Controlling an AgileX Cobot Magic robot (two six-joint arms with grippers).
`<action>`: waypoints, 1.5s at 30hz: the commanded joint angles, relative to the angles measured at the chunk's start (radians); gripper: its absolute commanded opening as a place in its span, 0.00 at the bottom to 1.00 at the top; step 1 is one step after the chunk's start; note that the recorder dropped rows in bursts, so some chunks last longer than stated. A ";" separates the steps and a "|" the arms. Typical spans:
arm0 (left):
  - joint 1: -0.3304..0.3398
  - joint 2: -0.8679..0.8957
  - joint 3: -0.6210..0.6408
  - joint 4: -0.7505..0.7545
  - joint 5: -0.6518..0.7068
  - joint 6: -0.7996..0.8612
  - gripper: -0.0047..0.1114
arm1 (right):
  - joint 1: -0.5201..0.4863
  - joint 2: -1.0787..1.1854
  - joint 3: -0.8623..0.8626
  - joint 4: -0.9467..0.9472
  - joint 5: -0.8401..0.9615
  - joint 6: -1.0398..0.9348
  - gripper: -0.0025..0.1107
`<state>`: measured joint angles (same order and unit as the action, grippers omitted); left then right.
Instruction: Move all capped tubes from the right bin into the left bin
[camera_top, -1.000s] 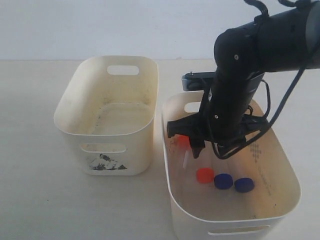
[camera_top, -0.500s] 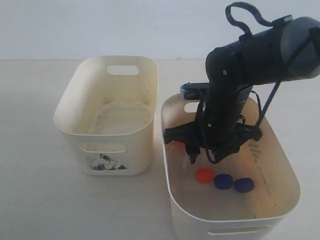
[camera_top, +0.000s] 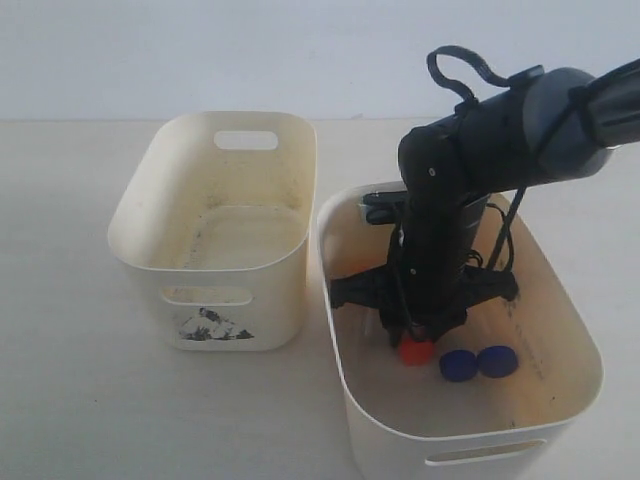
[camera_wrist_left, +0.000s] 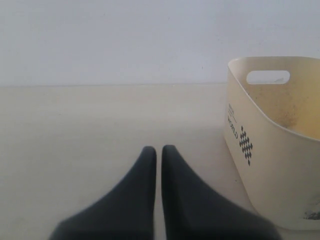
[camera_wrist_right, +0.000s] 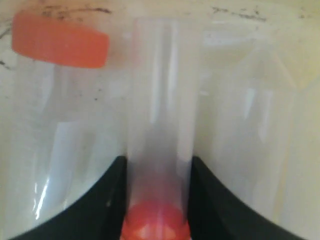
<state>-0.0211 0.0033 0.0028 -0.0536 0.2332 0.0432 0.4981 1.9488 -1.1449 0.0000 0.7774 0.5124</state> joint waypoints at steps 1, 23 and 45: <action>0.001 -0.003 -0.003 0.000 -0.002 -0.008 0.08 | 0.000 -0.058 0.000 -0.005 0.041 -0.007 0.02; 0.001 -0.003 -0.003 0.000 -0.002 -0.008 0.08 | 0.050 -0.476 -0.032 0.694 -0.289 -0.759 0.02; 0.001 -0.003 -0.003 0.000 -0.002 -0.008 0.08 | 0.127 -0.484 -0.032 0.712 -0.485 -0.847 0.02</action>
<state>-0.0211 0.0033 0.0028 -0.0536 0.2332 0.0432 0.6282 1.5225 -1.1737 0.7307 0.2721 -0.3499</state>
